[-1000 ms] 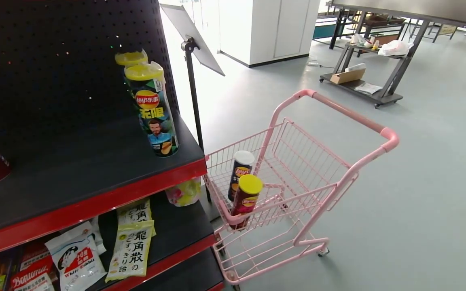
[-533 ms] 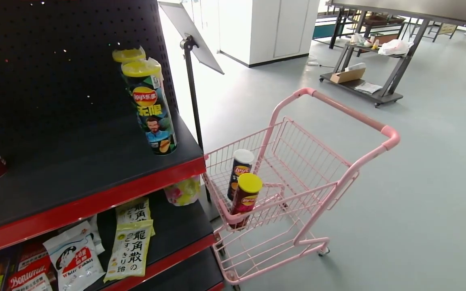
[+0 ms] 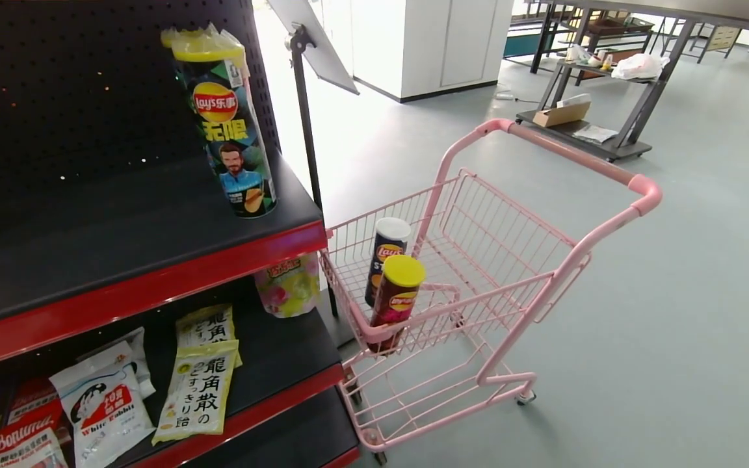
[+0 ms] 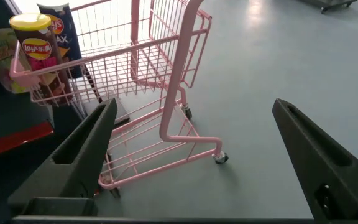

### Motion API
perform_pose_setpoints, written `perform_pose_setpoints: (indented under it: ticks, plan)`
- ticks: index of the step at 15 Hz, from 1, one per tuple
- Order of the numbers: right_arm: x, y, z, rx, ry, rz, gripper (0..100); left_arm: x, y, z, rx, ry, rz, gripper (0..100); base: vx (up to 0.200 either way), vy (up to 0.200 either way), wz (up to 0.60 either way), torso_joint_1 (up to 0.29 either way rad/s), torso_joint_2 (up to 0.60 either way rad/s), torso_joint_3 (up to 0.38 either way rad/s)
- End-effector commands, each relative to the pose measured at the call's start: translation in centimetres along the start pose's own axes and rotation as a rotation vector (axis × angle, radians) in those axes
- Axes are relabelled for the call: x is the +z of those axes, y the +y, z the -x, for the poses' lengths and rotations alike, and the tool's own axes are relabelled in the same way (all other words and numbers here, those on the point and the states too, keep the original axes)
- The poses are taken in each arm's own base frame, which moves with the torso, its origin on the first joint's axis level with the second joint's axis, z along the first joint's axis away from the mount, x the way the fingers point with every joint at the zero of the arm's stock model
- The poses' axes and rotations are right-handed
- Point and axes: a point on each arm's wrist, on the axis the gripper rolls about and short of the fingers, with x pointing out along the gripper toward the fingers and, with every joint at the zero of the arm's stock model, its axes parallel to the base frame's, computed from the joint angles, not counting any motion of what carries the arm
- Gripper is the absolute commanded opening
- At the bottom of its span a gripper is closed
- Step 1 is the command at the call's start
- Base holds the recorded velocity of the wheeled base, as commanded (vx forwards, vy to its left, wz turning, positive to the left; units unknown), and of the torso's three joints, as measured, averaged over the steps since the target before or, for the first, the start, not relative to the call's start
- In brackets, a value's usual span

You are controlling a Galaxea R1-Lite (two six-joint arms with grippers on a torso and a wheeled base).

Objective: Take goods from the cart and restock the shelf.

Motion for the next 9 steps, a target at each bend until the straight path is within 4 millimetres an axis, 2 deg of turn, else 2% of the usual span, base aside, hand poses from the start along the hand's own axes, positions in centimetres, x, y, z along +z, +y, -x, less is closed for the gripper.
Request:
perform_pose_setpoints:
  ticks: [1,6,9]
  plan:
    - [0.0,0.0,0.0,0.002,0.0,0.0,100,0.0,0.0,0.0,0.0,0.0,0.0,100,0.0,0.0,0.0,-0.159,0.53,0.373]
    - [0.0,0.0,0.0,0.0,0.0,0.003,100,0.0,0.0,0.0,0.0,0.0,0.0,100,0.0,0.0,0.0,-0.147,0.53,0.379]
    - [0.0,0.01,0.0,0.005,0.0,0.005,100,0.0,0.0,0.0,0.0,0.0,0.0,100,0.0,0.0,0.0,-0.085,0.44,0.342]
